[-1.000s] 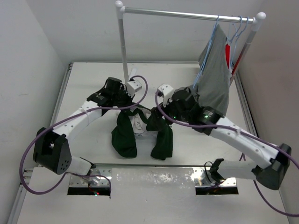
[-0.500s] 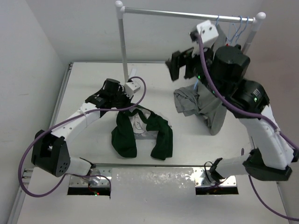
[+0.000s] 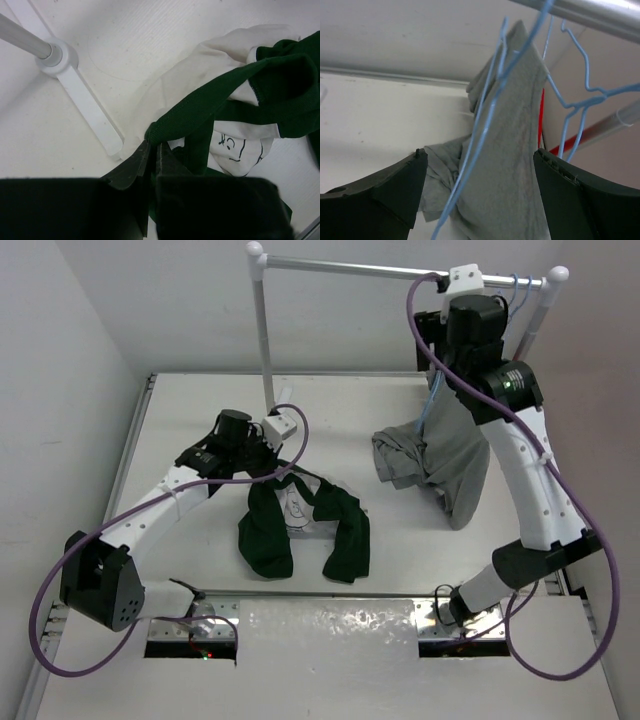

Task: Place the t-shirt on the hanger
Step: Pick up the hanger from the clothesline.

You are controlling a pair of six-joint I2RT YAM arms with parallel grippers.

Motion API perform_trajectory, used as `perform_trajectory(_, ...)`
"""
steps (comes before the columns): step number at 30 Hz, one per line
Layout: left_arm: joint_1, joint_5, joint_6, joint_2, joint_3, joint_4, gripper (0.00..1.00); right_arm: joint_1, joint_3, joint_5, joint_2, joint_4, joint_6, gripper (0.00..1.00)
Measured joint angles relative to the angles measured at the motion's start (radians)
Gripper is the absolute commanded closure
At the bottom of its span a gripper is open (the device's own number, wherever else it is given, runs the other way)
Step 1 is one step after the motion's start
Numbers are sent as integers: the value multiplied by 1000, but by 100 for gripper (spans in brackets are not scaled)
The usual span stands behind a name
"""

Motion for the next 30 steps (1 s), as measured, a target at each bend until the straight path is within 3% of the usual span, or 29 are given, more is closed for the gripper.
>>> perform_trajectory(3,0,1,0,0,-4,1,100,-95,5,-64,31,-19,31,25)
perform_trajectory(8,0,2,0,0,-7,2,100,-170,3,-155,82,-42,72,49)
perform_trajectory(9,0,3,0,0,-7,3,100,-172,-2,-171,86,-43,76,64)
perform_trajectory(15,0,4,0,0,-8,6,100,-172,-65,-217,61,-29,93,99)
perform_trajectory(30,0,5,0,0,-8,6,100,-175,-61,-325,-14,22,-22,100)
